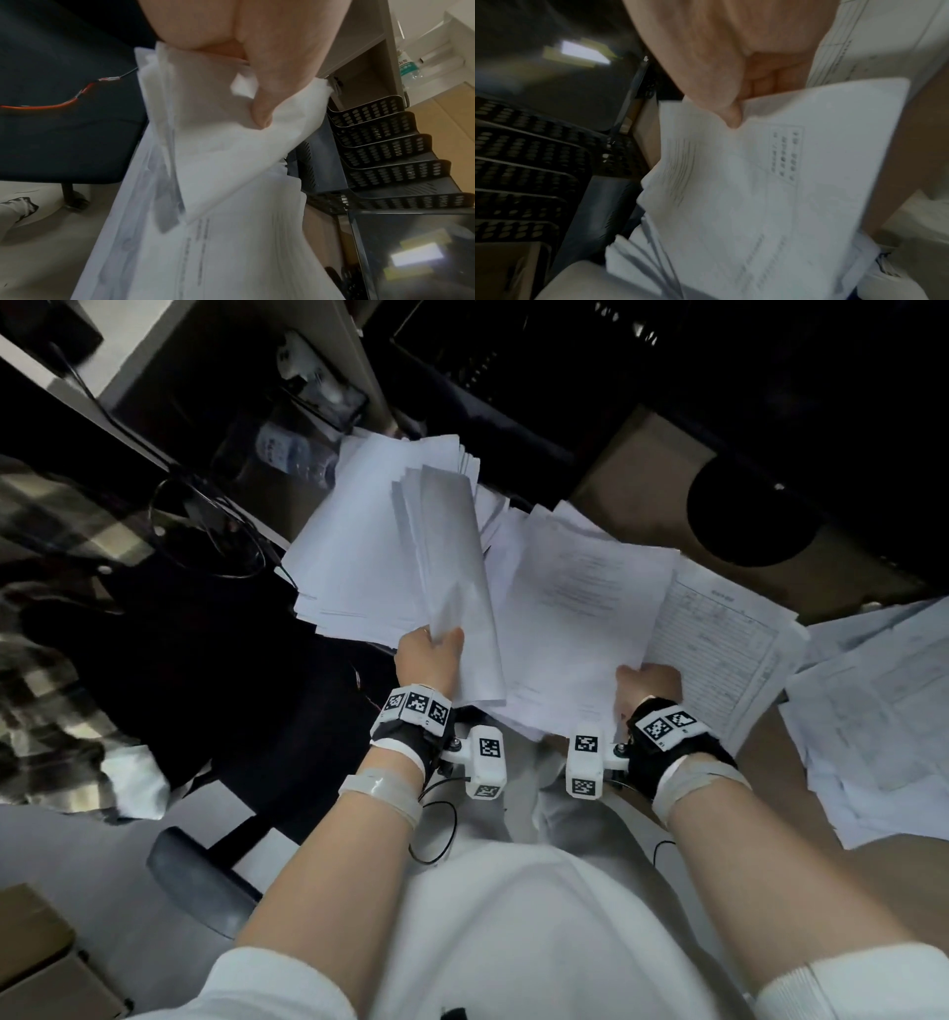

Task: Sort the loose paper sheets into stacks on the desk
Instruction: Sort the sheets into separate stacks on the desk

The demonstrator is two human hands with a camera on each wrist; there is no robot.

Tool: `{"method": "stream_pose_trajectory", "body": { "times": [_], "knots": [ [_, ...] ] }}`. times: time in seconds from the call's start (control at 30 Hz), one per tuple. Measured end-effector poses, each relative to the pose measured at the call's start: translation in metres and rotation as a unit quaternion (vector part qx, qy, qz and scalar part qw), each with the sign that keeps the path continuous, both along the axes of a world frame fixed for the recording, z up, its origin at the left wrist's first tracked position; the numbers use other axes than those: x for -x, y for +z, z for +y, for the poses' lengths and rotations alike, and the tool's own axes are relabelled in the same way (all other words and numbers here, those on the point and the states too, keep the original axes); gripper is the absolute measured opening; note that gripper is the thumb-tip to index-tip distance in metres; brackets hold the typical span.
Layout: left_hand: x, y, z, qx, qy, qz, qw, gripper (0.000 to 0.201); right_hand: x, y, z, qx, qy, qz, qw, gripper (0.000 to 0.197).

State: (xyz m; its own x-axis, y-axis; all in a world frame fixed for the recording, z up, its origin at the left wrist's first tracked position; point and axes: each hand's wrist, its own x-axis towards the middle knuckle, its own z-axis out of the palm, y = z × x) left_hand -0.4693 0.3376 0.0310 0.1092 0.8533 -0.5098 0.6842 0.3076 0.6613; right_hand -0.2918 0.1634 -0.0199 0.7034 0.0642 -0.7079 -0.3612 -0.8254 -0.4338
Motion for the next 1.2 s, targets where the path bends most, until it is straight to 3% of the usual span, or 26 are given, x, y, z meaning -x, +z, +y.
{"method": "stream_pose_trajectory", "body": {
  "times": [0.07, 0.17, 0.23, 0.43, 0.47, 0.53, 0.6, 0.7, 0.77, 0.93, 1.1, 1.2],
  "knots": [
    [-0.003, -0.004, 0.010, 0.001, -0.015, 0.003, 1.000, 0.020, 0.001, -0.009, -0.008, 0.029, -0.035, -0.004, 0.999, 0.006],
    [-0.013, -0.008, 0.021, 0.014, -0.040, -0.008, 0.999, 0.022, 0.007, -0.005, -0.009, 0.050, -0.042, 0.008, 0.998, 0.017],
    [-0.018, -0.009, 0.023, 0.024, -0.051, -0.012, 0.998, 0.023, 0.011, -0.002, -0.005, 0.061, -0.036, 0.013, 0.997, 0.013],
    [-0.019, -0.014, 0.028, 0.047, -0.092, -0.046, 0.994, 0.029, 0.017, -0.003, 0.021, -0.029, -0.029, 0.024, 0.999, 0.009],
    [-0.019, -0.014, 0.026, 0.048, -0.097, -0.050, 0.993, 0.034, 0.018, -0.002, 0.025, -0.056, -0.038, 0.034, 0.997, 0.018],
    [-0.020, -0.014, 0.021, 0.045, -0.108, -0.044, 0.992, 0.039, 0.018, 0.004, 0.029, -0.082, -0.072, 0.032, 0.994, 0.060],
    [-0.025, -0.014, 0.017, 0.036, -0.118, -0.027, 0.992, 0.042, 0.015, 0.018, 0.030, -0.120, -0.085, 0.005, 0.989, 0.072],
    [-0.037, -0.007, 0.003, 0.023, -0.126, -0.018, 0.992, 0.049, 0.013, 0.043, 0.030, -0.248, -0.077, 0.070, 0.963, 0.050],
    [-0.047, 0.001, -0.012, 0.011, -0.127, -0.025, 0.992, 0.060, 0.012, 0.056, 0.029, -0.285, -0.049, 0.119, 0.950, 0.045],
    [-0.068, 0.009, -0.043, 0.046, -0.104, -0.120, 0.986, 0.053, 0.001, 0.063, 0.010, -0.293, -0.065, 0.138, 0.944, 0.031],
    [-0.080, 0.019, -0.067, 0.046, -0.116, -0.138, 0.983, 0.052, -0.019, 0.071, -0.013, -0.305, -0.060, 0.129, 0.941, 0.022],
    [-0.087, 0.027, -0.077, 0.063, -0.084, -0.146, 0.984, 0.049, -0.028, 0.079, -0.022, -0.312, -0.043, 0.119, 0.941, 0.020]
  ]
}}
